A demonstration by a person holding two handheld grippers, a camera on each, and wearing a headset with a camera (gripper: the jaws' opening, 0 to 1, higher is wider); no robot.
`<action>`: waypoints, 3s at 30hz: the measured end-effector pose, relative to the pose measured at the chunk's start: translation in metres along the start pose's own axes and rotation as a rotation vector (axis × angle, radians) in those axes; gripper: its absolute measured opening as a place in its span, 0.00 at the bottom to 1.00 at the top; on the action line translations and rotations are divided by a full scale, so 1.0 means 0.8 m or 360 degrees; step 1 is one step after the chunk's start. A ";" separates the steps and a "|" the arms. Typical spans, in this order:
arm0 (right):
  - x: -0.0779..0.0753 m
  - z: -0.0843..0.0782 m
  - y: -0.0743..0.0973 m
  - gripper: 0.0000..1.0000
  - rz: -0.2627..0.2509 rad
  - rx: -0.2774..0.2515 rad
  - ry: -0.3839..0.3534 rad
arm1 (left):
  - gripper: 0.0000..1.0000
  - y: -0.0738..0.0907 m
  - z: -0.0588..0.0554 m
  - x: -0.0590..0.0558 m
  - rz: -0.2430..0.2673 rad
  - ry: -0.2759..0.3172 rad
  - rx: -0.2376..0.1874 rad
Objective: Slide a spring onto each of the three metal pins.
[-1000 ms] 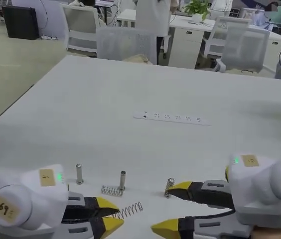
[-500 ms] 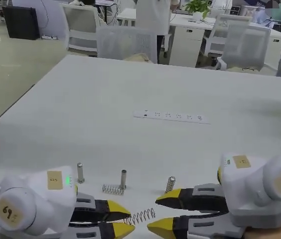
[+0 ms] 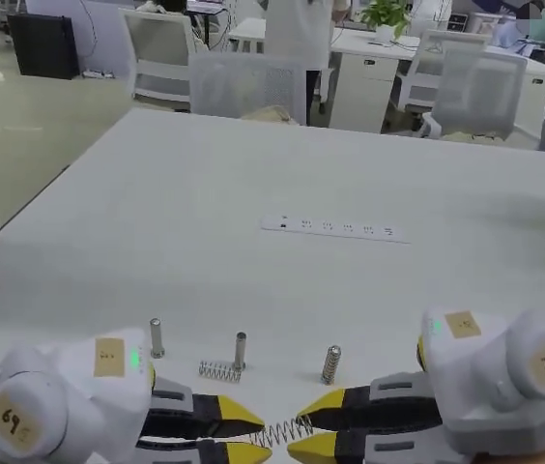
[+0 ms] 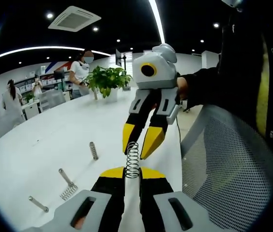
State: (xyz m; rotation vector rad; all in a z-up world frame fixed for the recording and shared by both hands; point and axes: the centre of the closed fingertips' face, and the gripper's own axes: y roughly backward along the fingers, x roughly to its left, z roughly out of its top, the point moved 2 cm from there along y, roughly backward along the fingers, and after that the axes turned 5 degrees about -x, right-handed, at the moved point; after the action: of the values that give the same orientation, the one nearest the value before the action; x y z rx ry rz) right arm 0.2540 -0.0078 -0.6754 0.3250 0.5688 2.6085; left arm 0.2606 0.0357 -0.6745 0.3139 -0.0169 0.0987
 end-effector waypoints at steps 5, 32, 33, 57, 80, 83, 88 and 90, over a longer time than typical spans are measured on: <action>0.003 0.003 0.002 0.11 0.0008 0.0019 0.0017 | 0.03 -0.001 -0.003 -0.002 -0.0007 -0.0008 0.0017; 0.020 0.016 -0.006 0.09 0.0131 0.0246 0.0178 | 0.02 -0.007 -0.005 -0.009 -0.0046 -0.0082 0.0045; 0.020 0.017 -0.006 0.09 0.0136 0.0254 0.0179 | 0.02 -0.008 -0.005 -0.009 -0.0045 -0.0081 0.0044; 0.019 0.019 -0.015 0.09 0.0229 0.0432 0.0287 | 0.02 -0.009 0.001 -0.007 -0.0035 -0.0051 0.0005; 0.011 0.027 -0.017 0.08 0.0240 0.0587 0.0343 | 0.14 -0.006 0.001 0.004 0.0018 0.0060 -0.0032; 0.008 0.028 -0.015 0.08 0.0234 0.0603 0.0349 | 0.17 -0.003 0.001 0.007 0.0027 0.0093 -0.0041; 0.004 0.030 -0.013 0.08 0.0226 0.0613 0.0356 | 0.25 0.000 -0.001 0.008 0.0036 0.0115 -0.0044; 0.003 0.031 -0.013 0.08 0.0223 0.0616 0.0359 | 0.27 0.002 -0.001 0.008 0.0037 0.0123 -0.0048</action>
State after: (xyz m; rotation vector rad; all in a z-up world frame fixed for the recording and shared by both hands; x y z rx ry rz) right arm 0.2638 0.0099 -0.6578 0.1952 1.1733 2.6751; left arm 0.2669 0.0382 -0.6749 0.2793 0.0542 0.1336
